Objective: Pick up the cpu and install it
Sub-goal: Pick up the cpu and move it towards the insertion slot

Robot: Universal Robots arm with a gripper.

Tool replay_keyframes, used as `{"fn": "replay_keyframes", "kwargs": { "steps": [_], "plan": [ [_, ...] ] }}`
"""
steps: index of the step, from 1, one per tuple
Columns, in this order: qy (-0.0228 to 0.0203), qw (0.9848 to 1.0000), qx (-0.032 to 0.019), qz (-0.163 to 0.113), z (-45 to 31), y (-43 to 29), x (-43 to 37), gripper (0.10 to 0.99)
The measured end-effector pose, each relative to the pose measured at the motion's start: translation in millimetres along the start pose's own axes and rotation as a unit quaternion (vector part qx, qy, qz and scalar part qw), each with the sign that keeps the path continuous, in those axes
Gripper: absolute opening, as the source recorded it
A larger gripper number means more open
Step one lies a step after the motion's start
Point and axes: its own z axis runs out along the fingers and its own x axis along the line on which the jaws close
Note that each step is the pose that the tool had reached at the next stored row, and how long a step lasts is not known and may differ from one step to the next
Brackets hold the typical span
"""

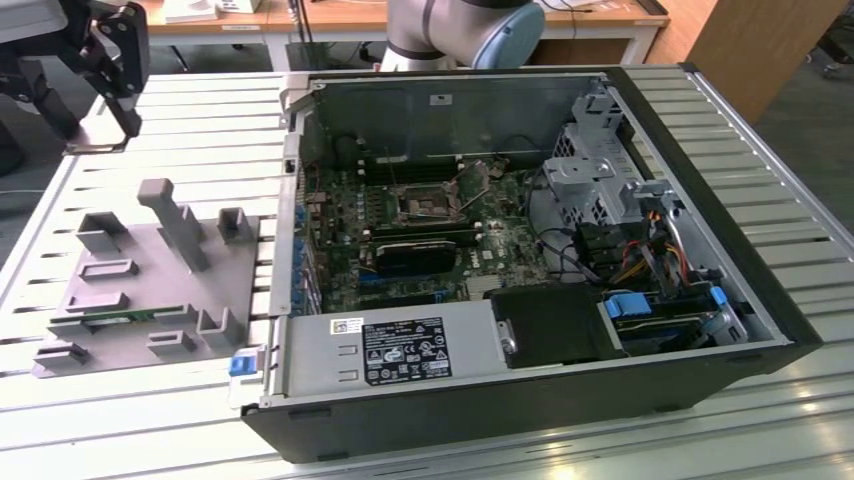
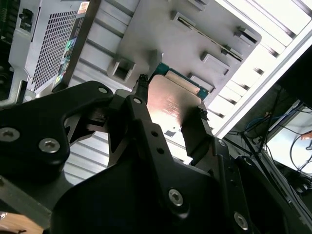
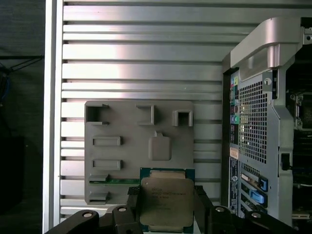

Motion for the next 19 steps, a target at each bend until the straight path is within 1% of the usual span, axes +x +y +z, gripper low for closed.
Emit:
{"fn": "replay_keyframes", "kwargs": {
  "steps": [19],
  "plan": [
    [0.0,1.0,0.0,0.0,-0.1,0.1,-20.7,0.525]
  ]
}}
